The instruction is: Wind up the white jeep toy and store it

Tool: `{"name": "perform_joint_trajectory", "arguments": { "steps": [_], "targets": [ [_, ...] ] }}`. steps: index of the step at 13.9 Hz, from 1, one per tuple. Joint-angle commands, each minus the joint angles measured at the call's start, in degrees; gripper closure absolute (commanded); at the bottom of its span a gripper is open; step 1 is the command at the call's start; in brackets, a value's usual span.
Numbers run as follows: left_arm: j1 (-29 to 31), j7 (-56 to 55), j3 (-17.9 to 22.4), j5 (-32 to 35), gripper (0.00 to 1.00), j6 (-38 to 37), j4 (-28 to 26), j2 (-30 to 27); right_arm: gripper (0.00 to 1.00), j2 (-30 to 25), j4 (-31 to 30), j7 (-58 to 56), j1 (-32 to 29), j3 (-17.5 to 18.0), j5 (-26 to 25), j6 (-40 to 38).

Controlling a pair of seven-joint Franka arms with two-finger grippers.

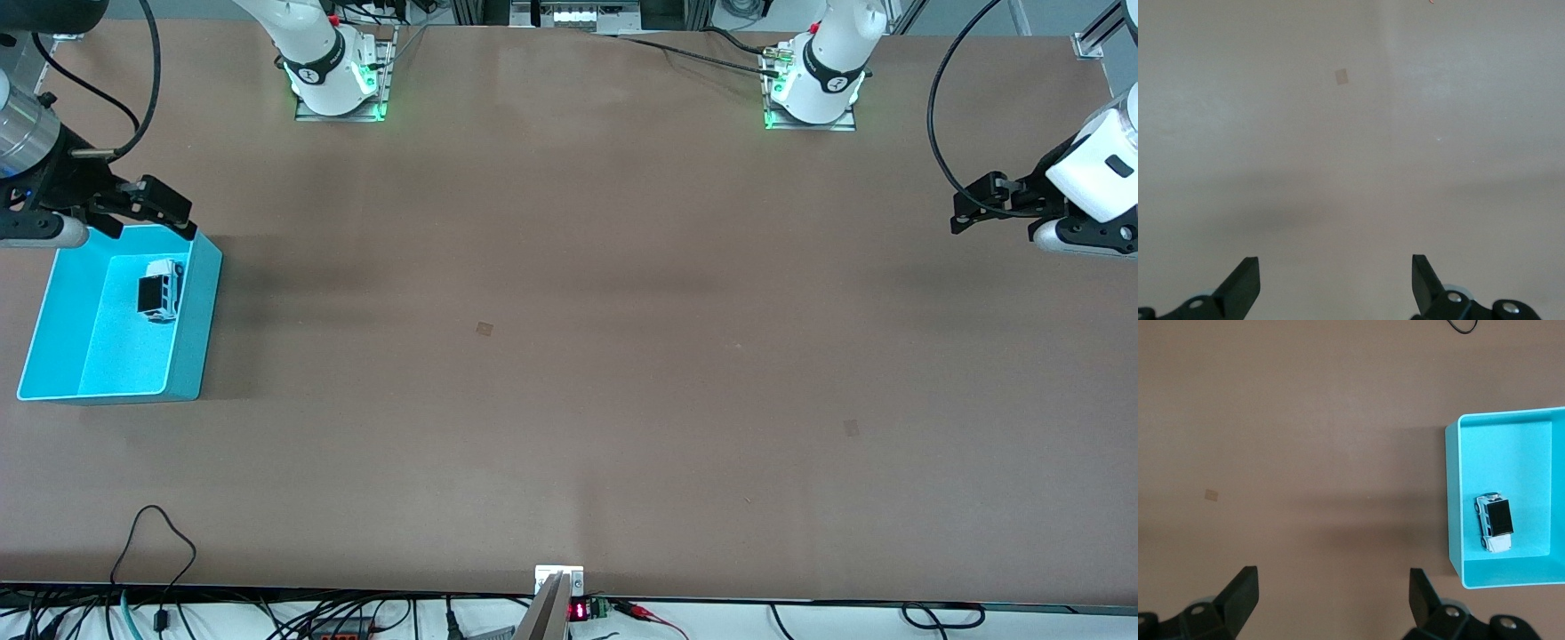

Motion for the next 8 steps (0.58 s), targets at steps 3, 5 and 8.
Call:
{"name": "perform_joint_trajectory", "arguments": {
  "steps": [3, 5, 8],
  "targets": [
    [-0.12, -0.33, -0.25, -0.32, 0.00, -0.31, 0.06, -0.88, 0.00, -0.33, 0.49, -0.36, -1.20, 1.17, -0.73, -0.94],
    [-0.12, -0.33, -0.25, -0.32, 0.00, -0.22, 0.06, -0.70, 0.00, -0.33, 1.97, -0.54, -1.20, 1.17, -0.73, -1.55],
    [-0.12, -0.42, -0.25, -0.41, 0.00, -0.39, 0.06, -0.70, 0.00, 0.28, 3.22, -0.36, -1.38, 1.09, -0.38, -2.61]
  ]
}}
